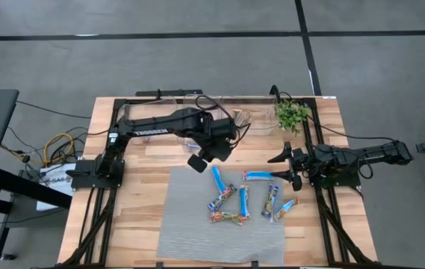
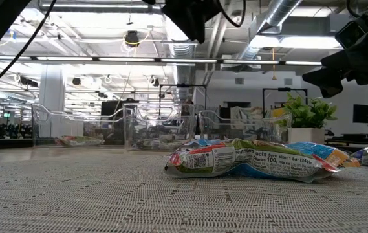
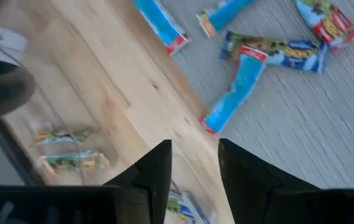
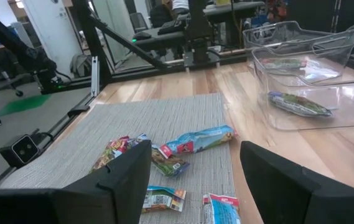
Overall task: Pick and place Granola Bars by type
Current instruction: Put the top left red granola bar into the left transparent bin
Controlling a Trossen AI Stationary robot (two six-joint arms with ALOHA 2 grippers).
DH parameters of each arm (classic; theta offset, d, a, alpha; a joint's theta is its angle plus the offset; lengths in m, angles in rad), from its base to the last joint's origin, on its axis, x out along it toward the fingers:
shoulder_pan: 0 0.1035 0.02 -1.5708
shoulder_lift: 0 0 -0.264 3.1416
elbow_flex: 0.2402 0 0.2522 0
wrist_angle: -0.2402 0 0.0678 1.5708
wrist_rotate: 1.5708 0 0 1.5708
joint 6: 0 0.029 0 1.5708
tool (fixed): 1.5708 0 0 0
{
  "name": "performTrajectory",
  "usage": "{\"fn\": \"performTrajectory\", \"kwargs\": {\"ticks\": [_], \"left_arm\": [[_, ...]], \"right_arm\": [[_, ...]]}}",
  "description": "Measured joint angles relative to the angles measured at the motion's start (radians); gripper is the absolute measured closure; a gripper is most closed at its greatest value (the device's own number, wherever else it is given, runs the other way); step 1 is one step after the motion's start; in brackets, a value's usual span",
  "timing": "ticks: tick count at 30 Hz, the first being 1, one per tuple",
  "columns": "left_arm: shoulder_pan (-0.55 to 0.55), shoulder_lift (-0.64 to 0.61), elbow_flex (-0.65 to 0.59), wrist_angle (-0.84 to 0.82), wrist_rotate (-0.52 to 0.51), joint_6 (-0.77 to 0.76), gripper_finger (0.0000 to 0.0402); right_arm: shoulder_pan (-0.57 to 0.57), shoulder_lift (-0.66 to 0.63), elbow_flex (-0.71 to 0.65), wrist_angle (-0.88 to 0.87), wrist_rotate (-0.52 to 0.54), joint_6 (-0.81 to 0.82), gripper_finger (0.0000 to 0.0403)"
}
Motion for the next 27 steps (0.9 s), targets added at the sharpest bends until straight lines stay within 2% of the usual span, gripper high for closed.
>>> {"fn": "performTrajectory", "kwargs": {"ticks": [4, 9, 18, 23, 27], "left_arm": [[-0.017, -0.001, -0.069, 0.009, -0.002, 0.022, 0.0277], [-0.043, 0.001, -0.216, 0.113, -0.009, 0.064, 0.0277], [-0.103, 0.002, -0.474, 0.424, -0.052, 0.128, 0.0277], [-0.120, 0.002, -0.562, 0.523, -0.108, 0.082, 0.0277], [-0.130, 0.002, -0.616, 0.576, -0.099, 0.108, 0.0277]], "right_arm": [[0.000, 0.000, 0.000, 0.000, 0.000, 0.000, 0.0163], [0.000, 0.000, 0.000, 0.000, 0.000, 0.000, 0.0163], [0.000, 0.000, 0.000, 0.000, 0.000, 0.000, 0.0163], [0.000, 0.000, 0.000, 0.000, 0.000, 0.000, 0.0163], [0.000, 0.000, 0.000, 0.000, 0.000, 0.000, 0.0163]]}}
